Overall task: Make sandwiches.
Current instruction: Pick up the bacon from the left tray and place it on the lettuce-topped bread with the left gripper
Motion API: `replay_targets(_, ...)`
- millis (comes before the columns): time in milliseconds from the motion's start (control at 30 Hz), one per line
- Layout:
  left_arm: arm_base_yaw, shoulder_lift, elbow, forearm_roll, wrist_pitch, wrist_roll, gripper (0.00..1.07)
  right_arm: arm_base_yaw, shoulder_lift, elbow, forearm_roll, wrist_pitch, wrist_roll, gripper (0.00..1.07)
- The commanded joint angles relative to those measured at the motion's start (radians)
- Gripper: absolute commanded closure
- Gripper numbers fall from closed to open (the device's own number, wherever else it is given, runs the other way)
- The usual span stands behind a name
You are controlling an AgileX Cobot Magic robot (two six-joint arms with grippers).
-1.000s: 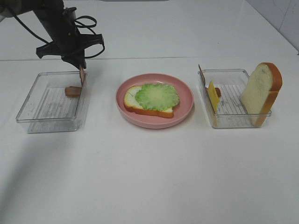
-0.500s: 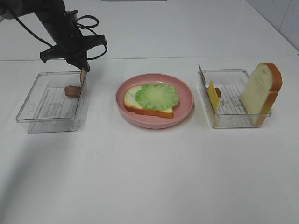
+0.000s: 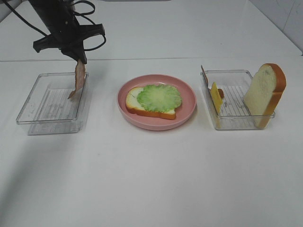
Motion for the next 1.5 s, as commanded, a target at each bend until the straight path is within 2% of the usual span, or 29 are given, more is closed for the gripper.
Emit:
replay_targets(33,-0.005,-0.07,0.0,-0.028,0.008,0.013,1.07,-0.006,-0.031,0.003,-0.002,-0.011,-0.008,0.2)
replay_targets(167,-0.005,-0.105,-0.002,-0.072,0.007,0.032,1.07,-0.006,-0.031,0.003,-0.002,-0.011,-0.008,0.2)
replay_targets(233,-0.005,-0.126,-0.012,-0.134,0.001,0.035,1.07,-0.006,-0.031,0.003,-0.002,-0.011,-0.008,0.2)
replay_targets(267,-0.005,-0.126,-0.012,-0.134,0.001,0.035,1.07,-0.006,-0.031,0.003,-0.002,-0.011,-0.008,0.2)
replay_targets(333,-0.009,-0.127,-0.032,-0.217,0.002,0.046,1.07,-0.006,-0.031,0.003,-0.002,-0.011,-0.008,0.2)
replay_targets(367,-0.009,-0.127,-0.032,-0.217,0.002,0.046,1.07,-0.006,-0.031,0.003,-0.002,-0.011,-0.008,0.2)
replay_targets(400,-0.014,-0.125,-0.033,-0.273,-0.01,0.051,1.07,-0.006,-0.031,0.003,-0.002,-0.011,-0.008,0.2)
replay_targets(433,-0.014,-0.125,-0.033,-0.273,-0.01,0.051,1.07,-0.006,-0.031,0.003,-0.002,-0.011,-0.008,0.2)
replay_targets(500,-0.049,-0.121,-0.033,-0.324,-0.04,0.05,1.07,-0.006,-0.031,0.003,-0.002,-0.011,-0.008,0.2)
replay_targets(667,-0.086,-0.112,-0.033,-0.334,-0.075,0.049,1.07,-0.006,-0.031,0.003,-0.002,-0.011,-0.008,0.2)
replay_targets(733,-0.129,-0.083,-0.033,-0.397,-0.125,0.046,1.07,-0.006,-0.031,0.003,-0.002,-0.011,-0.008,0.2)
replay_targets(800,-0.137,-0.074,-0.033,-0.419,-0.138,0.046,1.07,-0.006,-0.031,0.003,-0.002,-0.011,-0.008,0.2)
replay_targets(833,-0.157,-0.054,-0.033,-0.468,-0.168,0.046,1.07,-0.006,-0.031,0.003,-0.002,-0.011,-0.008,0.2)
replay_targets(1033,-0.196,-0.015,-0.033,-0.528,-0.241,0.046,1.07,-0.006,-0.031,0.003,-0.002,-0.011,-0.008,0.2)
replay_targets(1167,-0.246,0.056,-0.033,-0.608,-0.314,0.05,1.07,-0.006,-0.031,0.003,-0.002,-0.011,-0.008,0.2)
replay_targets(1333,-0.247,0.101,-0.033,-0.645,-0.317,0.05,1.07,-0.006,-0.031,0.003,-0.002,-0.011,-0.008,0.2)
replay_targets(1500,-0.232,0.13,-0.033,-0.587,-0.284,0.056,1.07,-0.006,-0.031,0.003,-0.002,-0.011,-0.008,0.2)
